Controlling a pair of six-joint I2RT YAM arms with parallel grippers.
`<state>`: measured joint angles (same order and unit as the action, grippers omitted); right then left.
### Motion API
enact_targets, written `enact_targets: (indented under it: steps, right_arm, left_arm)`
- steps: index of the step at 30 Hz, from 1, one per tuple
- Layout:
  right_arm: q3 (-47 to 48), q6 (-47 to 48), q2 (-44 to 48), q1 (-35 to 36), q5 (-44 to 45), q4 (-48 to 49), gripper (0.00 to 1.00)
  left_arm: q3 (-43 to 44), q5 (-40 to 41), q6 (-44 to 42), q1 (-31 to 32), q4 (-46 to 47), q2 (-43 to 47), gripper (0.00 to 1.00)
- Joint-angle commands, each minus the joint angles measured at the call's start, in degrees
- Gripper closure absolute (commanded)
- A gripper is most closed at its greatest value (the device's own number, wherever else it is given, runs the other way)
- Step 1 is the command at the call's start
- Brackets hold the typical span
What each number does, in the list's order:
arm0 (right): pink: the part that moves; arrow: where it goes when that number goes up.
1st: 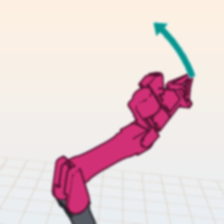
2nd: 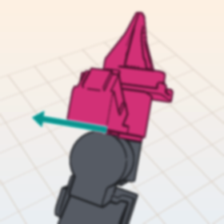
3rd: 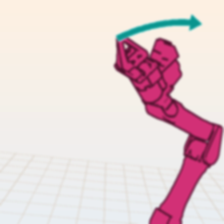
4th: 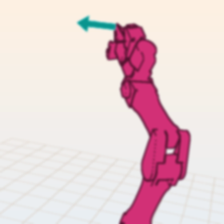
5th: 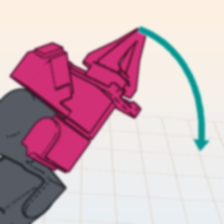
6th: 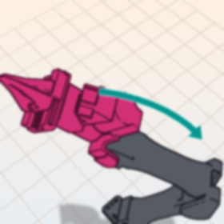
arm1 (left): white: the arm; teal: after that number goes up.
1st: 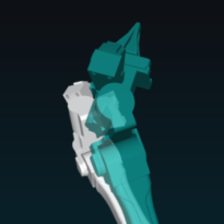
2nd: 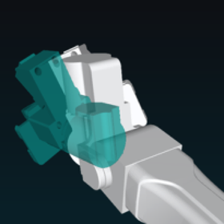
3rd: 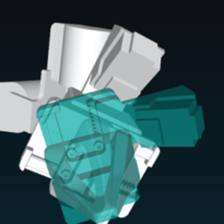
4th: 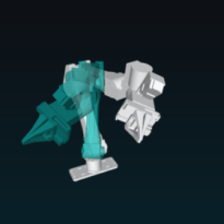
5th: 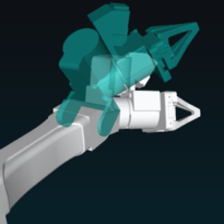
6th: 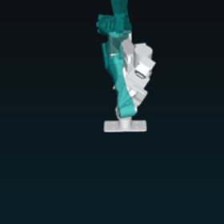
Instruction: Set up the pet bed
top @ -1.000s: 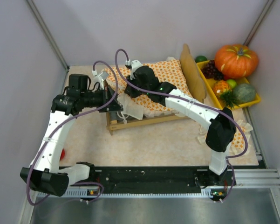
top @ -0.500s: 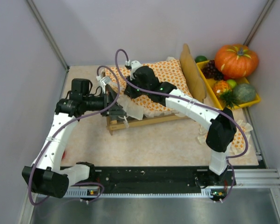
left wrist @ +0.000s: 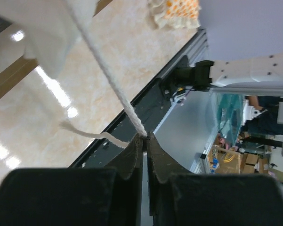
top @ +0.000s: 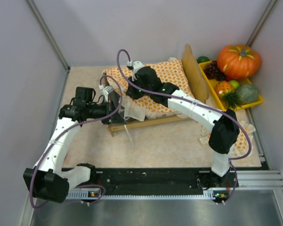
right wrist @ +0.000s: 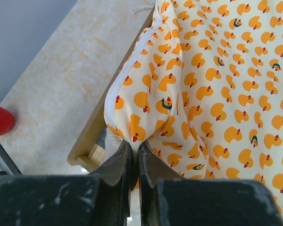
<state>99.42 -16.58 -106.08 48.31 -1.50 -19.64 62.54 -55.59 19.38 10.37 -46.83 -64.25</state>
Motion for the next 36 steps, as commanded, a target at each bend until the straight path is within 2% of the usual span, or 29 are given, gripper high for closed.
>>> enact_targets:
  steps: [1, 2, 4, 5, 6, 7, 11, 13, 16, 22, 27, 31, 36]
  right_arm:
    - [0.60, 0.93, 1.14, -1.38, 4.49, 3.20, 1.00]
    - [0.69, 0.76, 1.05, -1.38, 4.40, 3.20, 1.00]
    - [0.52, 0.76, 1.14, -1.38, 4.48, 3.20, 1.00]
    - [0.43, 0.76, 1.23, -1.38, 4.57, 3.20, 1.00]
    - [0.43, 0.76, 1.40, -1.38, 4.57, 3.12, 1.00]
    - [0.34, 0.76, 1.40, -1.38, 4.75, 3.20, 1.00]
    - [-0.27, 0.76, 2.02, -1.38, 4.84, 3.12, 1.00]
    - [-0.45, 0.58, 2.20, -1.38, 4.49, 3.12, 1.00]
    - [-0.54, 0.32, 2.28, -1.38, 4.13, 3.29, 1.00]
    - [-0.45, 0.49, 2.64, -1.38, 3.96, 3.29, 1.00]
    - [-0.28, 0.49, 2.64, -1.38, 3.69, 3.38, 1.00]
    - [-0.28, 0.49, 2.64, -1.47, 3.69, 3.29, 1.00]
    - [-0.01, 0.49, 2.55, -1.47, 3.78, 3.55, 1.00]
  left_arm:
    - [-1.54, 8.72, -4.78, 0.79, -6.09, -0.52, 0.79]
    - [-1.81, 12.05, -4.70, 0.88, -5.56, -1.22, 0.71]
    - [-2.16, 18.22, -4.79, 0.79, -4.16, -1.32, 0.66]
    - [-2.16, 19.81, -4.70, 0.88, -3.19, -1.06, 0.59]
    - [-2.34, 21.21, -4.52, 0.88, -2.31, -0.71, 0.40]
    - [-2.51, 25.14, -4.26, 0.88, -1.69, -0.18, 0.33]
    - [-3.30, 33.95, -3.47, 0.88, 0.42, 1.76, 0.24]
    - [-4.79, 37.56, -1.63, 0.88, 5.06, 2.02, 0.24]
    - [-7.07, 38.45, 1.53, 0.79, 13.91, -0.07, 0.25]
    - [-6.74, 39.07, 3.30, 0.97, 25.53, -6.66, 0.37]
    - [-7.70, 38.19, 0.75, 0.88, 30.91, -10.36, 0.38]
    - [-8.48, 39.50, 0.92, 1.23, 31.27, -14.40, 0.41]
    - [-11.91, 42.05, 2.86, 3.86, 33.82, -14.06, 0.44]
